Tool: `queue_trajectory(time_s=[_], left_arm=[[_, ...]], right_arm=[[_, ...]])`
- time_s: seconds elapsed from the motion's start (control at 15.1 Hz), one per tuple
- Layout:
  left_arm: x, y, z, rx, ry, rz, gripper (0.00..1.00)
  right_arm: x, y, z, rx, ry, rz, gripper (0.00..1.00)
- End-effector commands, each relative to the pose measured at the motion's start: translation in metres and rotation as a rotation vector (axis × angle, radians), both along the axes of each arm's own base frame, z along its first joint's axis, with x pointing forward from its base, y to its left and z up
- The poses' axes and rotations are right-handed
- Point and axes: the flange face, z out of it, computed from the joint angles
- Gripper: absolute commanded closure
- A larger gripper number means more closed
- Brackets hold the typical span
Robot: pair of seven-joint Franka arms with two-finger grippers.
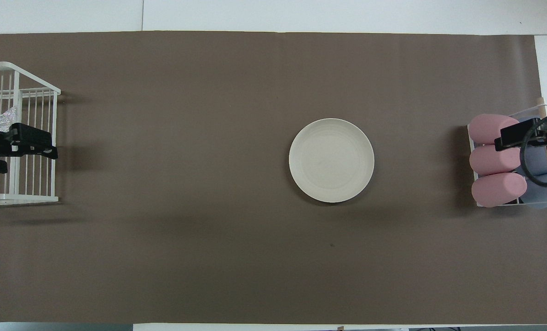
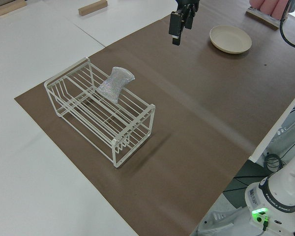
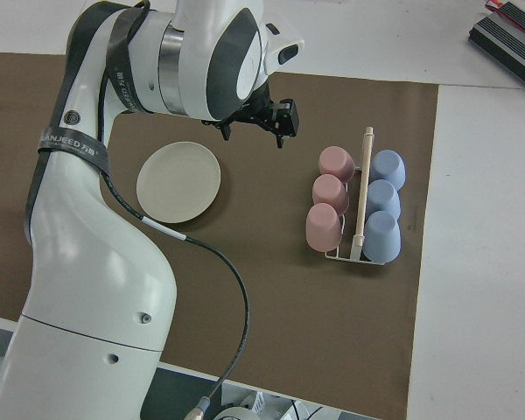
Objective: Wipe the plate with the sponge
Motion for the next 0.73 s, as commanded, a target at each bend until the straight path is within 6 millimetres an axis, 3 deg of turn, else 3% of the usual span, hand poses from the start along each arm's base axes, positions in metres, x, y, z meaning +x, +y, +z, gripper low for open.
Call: queue_trajectory(time_s=[0.0,0.66], left_arm=[[0.0041,-0.0020,0.0036,0.029,0.024,-0.014,0.00],[0.0039,-0.0020,0.0061,0.035,0.000,-0.020,0.00]], right_arm=[[-0.0043,-0.0006,0.0046,0.015,-0.010,0.018,0.00],[-0.0042,-0.0017,0.0047,0.014,-0.011,0.012,0.00]])
